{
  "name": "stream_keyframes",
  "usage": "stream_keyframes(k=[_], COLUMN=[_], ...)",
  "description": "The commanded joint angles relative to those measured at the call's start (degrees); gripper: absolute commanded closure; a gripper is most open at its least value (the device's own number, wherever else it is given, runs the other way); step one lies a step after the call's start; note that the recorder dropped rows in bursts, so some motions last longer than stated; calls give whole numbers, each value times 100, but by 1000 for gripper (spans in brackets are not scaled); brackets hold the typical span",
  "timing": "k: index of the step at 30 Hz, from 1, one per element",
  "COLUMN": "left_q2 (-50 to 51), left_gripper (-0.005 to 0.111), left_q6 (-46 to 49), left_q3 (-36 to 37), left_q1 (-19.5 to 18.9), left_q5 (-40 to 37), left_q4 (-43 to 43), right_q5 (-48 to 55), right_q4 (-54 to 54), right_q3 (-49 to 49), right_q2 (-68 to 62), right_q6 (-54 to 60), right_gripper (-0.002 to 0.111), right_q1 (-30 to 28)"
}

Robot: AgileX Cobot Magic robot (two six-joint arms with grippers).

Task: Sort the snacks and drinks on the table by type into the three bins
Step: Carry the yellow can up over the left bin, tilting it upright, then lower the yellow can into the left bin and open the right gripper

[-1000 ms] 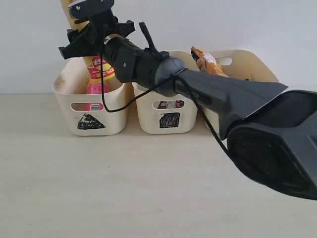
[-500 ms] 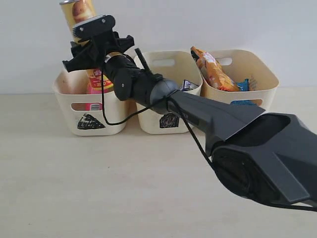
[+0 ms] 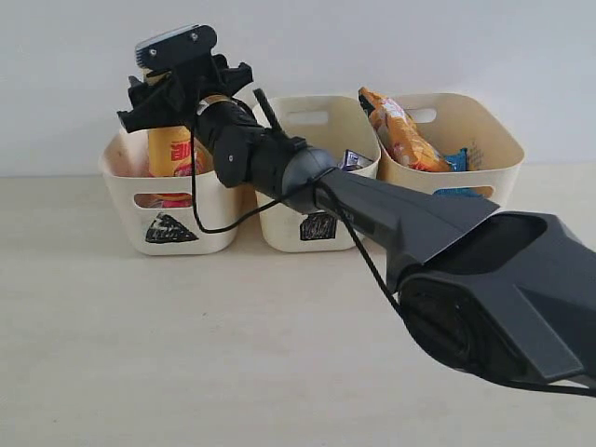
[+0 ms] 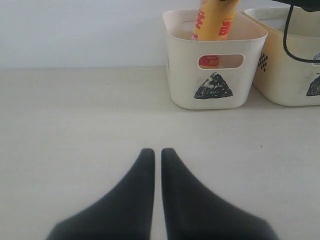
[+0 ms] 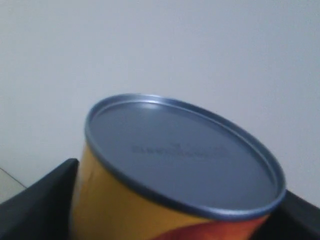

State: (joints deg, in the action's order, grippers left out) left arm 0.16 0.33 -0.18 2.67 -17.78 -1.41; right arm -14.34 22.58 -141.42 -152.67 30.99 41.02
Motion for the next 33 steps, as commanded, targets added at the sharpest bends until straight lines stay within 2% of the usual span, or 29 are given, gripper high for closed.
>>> stream_keyframes(k=[1, 12, 14, 17, 21, 30, 33], left_q2=[-16, -16, -16, -16, -16, -16, -16], left_gripper=[102, 102, 102, 102, 102, 102, 102], left_q6=[13, 13, 13, 13, 13, 13, 13], left_q3=[18, 18, 18, 18, 18, 18, 18], left_q1=[-15, -15, -15, -15, -15, -15, -15], left_q5=[4, 4, 4, 4, 4, 4, 4], left_q4=[-6, -6, -6, -6, -6, -6, -6], right_q5=[11, 249, 414, 1008, 2054, 4020, 4541], right_q4=[-19, -19, -19, -19, -45, -103, -709], right_q3=[-44, -44, -44, -44, -44, -44, -44], right_q2=[385, 749, 773, 871, 995, 1232, 1366], right_q6=[37, 56, 71, 122, 212, 171, -174], right_gripper=[35, 35, 40, 62, 107, 108, 108], right_q1=[-40, -16, 11, 22, 22, 96, 270])
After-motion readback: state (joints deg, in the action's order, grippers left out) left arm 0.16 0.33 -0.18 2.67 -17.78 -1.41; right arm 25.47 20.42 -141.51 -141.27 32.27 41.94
